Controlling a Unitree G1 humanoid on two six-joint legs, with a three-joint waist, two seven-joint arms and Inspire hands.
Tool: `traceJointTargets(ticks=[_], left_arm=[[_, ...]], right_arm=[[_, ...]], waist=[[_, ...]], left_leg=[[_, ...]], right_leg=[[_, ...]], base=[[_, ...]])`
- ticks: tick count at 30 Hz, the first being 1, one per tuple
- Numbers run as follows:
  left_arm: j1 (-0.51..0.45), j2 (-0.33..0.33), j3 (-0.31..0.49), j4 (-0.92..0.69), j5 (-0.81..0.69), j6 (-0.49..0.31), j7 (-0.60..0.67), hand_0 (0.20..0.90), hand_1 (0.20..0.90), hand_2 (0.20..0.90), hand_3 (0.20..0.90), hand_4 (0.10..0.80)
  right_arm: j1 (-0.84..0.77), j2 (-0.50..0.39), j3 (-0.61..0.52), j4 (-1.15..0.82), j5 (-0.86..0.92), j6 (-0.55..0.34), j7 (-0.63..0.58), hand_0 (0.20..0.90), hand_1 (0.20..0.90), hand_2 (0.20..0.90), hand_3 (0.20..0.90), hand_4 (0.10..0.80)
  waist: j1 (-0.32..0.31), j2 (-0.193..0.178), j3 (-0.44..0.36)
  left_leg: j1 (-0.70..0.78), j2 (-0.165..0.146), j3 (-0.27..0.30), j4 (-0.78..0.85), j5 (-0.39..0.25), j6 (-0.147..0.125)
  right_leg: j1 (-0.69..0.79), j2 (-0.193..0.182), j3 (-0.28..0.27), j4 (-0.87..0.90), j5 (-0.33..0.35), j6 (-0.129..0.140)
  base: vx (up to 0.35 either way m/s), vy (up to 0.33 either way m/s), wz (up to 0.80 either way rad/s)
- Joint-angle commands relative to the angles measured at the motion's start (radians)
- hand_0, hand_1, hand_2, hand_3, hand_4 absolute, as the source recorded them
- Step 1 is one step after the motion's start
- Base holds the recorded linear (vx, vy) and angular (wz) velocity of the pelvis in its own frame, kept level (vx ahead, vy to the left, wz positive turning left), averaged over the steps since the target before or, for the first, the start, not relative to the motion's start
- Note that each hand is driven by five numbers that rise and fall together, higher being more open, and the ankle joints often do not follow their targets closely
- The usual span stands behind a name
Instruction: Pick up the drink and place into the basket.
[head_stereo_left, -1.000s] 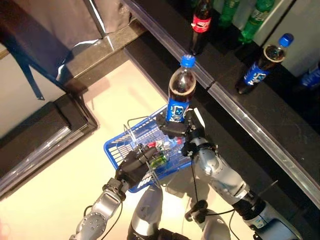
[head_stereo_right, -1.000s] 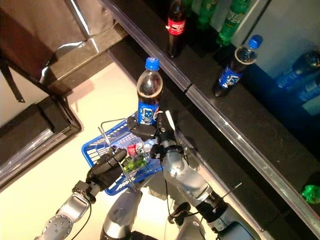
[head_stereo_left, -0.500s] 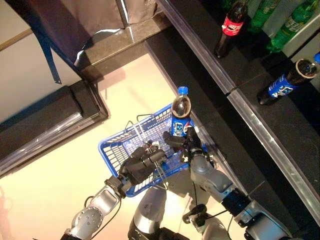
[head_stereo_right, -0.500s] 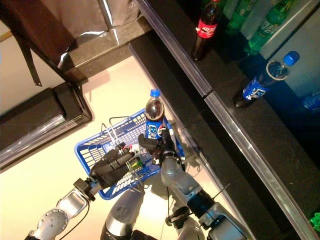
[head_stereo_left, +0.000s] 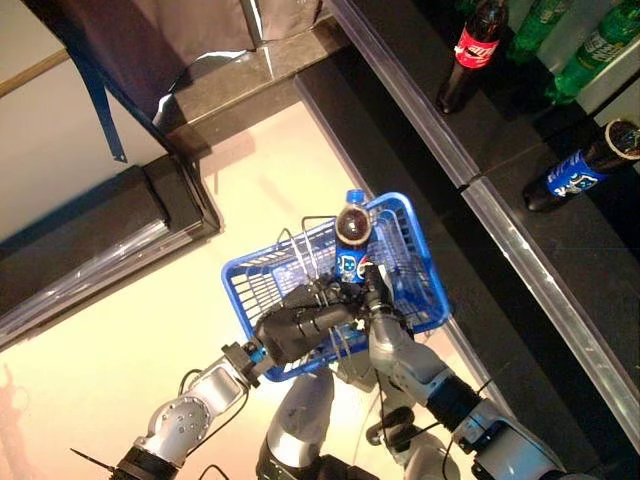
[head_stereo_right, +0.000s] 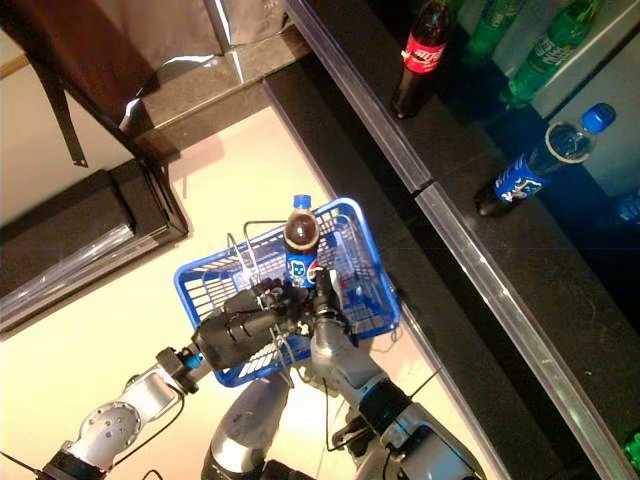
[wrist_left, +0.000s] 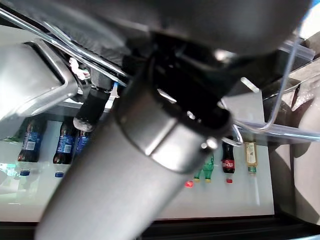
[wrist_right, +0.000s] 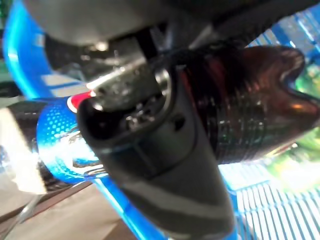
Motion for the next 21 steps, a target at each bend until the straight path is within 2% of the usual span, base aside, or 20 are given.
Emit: traceJointTargets(ticks=[1,7,15,21], left_arm=[[-0.15,-0.114,-0.032,-0.498,-0.127,-0.081,-0.298,0.3,0.3,0.3,0.2,0.1],[-0.17,-0.104,-0.043,-0.497,-0.134,-0.087,-0.293,0.3,0.3,0.3,0.2,0.1],[-0.187,-0.098,-0.054,-0.501,-0.129,-0.085,-0.297,0.3,0.3,0.3,0.2,0.1],[-0.194,-0.087,-0.061,-0.503,-0.136,-0.085,-0.309,0.3,0.3,0.3,0.2,0.1]], right_arm=[[-0.155,0.127,0.025,-0.055,0.069,-0.16,0.03,0.3,0.3,0.3,0.2,0.1],[-0.136,0.193,0.012,0.049,0.396,-0.208,0.126,0.3,0.3,0.3,0.2,0.1],[-0.154,0.245,0.0,0.105,0.597,-0.237,0.207,0.3,0.3,0.3,0.2,0.1],[-0.166,0.262,-0.011,0.117,0.732,-0.226,0.268,0.3,0.3,0.3,0.2,0.1]], waist=[[-0.01,0.042,-0.082],[-0.001,0.04,-0.067],[0.004,0.036,-0.059],[0.004,0.039,-0.051]], left_leg=[[-0.025,-0.088,0.001,0.023,-0.006,0.075],[-0.029,-0.087,0.003,0.016,-0.004,0.079],[-0.036,-0.088,0.009,0.019,-0.005,0.084],[-0.041,-0.09,0.012,0.018,-0.003,0.089]], right_leg=[[-0.004,0.056,-0.002,-0.022,0.079,-0.056],[-0.014,0.051,-0.006,-0.015,0.084,-0.051],[-0.026,0.047,-0.002,-0.01,0.094,-0.042],[-0.041,0.043,0.001,-0.003,0.101,-0.037]], base=[[0.0,0.0,0.0],[0.006,-0.011,0.01],[0.009,-0.013,0.05],[0.0,0.0,0.0]])
